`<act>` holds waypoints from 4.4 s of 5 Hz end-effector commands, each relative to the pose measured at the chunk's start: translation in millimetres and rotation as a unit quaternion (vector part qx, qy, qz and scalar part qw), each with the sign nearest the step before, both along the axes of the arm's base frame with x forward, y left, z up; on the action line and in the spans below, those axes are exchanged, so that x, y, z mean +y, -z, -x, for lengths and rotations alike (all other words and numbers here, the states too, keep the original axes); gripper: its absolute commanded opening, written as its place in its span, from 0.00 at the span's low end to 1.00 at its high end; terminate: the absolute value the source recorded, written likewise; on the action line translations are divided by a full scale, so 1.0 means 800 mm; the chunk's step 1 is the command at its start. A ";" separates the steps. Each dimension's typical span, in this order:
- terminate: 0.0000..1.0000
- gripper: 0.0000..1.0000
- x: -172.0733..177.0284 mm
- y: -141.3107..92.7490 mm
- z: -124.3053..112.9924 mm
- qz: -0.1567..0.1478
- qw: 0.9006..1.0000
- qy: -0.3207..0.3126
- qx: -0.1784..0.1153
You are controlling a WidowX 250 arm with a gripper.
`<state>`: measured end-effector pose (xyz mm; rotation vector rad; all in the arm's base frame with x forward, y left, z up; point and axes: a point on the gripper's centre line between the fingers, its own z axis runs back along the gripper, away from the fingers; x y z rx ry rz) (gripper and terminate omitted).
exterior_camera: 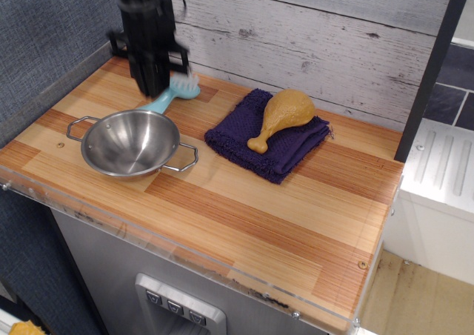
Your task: PICK UP THE BRUSH AND PUT NEAR THE VIOLET TOWEL
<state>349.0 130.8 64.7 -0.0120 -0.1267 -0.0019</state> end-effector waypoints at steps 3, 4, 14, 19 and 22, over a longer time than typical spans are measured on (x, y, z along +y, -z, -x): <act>0.00 1.00 0.037 -0.020 0.017 -0.013 0.999 -0.002 -0.047; 0.00 1.00 0.044 -0.005 0.008 -0.021 0.999 0.013 -0.034; 0.00 0.00 0.041 -0.068 0.019 -0.025 0.996 -0.011 -0.083; 0.00 0.00 -0.183 -0.069 0.090 -0.017 0.994 -0.109 -0.008; 0.00 0.00 -0.232 0.006 0.074 0.007 0.992 -0.128 -0.016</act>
